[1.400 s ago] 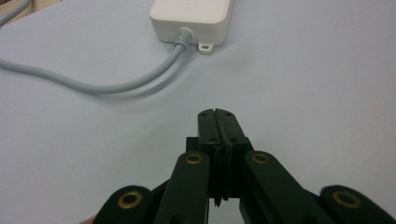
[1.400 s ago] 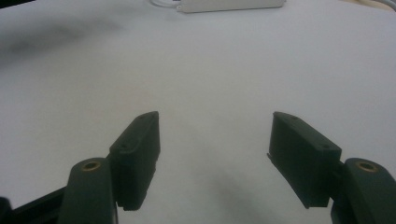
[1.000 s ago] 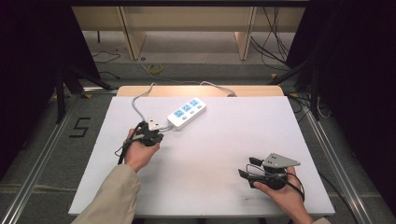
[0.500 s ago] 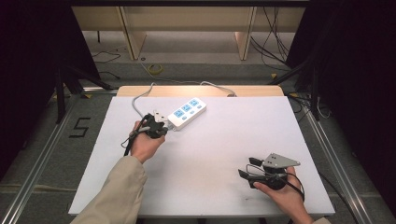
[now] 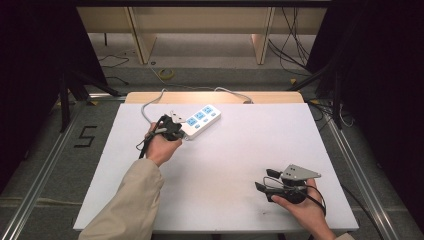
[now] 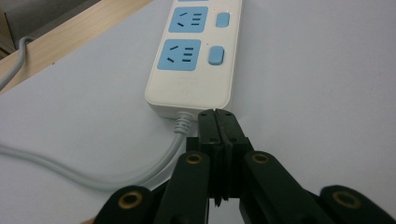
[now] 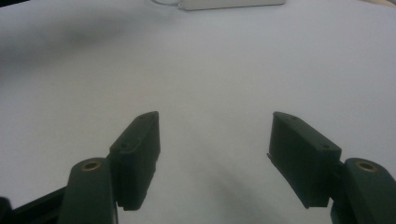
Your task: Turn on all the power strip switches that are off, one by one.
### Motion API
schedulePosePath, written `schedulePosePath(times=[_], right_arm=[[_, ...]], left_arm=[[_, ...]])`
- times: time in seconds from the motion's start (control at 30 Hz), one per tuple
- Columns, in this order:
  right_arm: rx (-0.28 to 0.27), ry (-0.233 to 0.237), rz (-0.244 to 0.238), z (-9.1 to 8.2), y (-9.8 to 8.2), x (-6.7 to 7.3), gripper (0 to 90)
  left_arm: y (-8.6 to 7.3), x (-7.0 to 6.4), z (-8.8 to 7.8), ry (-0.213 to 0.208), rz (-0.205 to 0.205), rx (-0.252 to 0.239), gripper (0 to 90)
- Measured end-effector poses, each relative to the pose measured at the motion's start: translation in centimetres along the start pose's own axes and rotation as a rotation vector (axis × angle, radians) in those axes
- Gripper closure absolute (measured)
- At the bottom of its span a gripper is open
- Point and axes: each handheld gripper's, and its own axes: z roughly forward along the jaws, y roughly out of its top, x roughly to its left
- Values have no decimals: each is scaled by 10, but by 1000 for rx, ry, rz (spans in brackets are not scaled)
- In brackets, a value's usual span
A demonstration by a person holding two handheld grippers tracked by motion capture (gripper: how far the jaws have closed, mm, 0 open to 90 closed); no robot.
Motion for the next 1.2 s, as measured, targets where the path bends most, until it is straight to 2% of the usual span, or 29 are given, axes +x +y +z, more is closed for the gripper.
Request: schedulePosePath(times=[0.4, 0.67, 1.2], right_arm=[[10, 1, -10, 1, -1, 2, 346], [9, -4, -6, -1, -3, 2, 345], [13, -8, -7, -2, -4, 2, 346]], left_arm=[[16, -4, 17, -14, -6, 7, 899], [26, -1, 25, -9, -17, 12, 899], [39, 1, 45, -21, 5, 1, 899]])
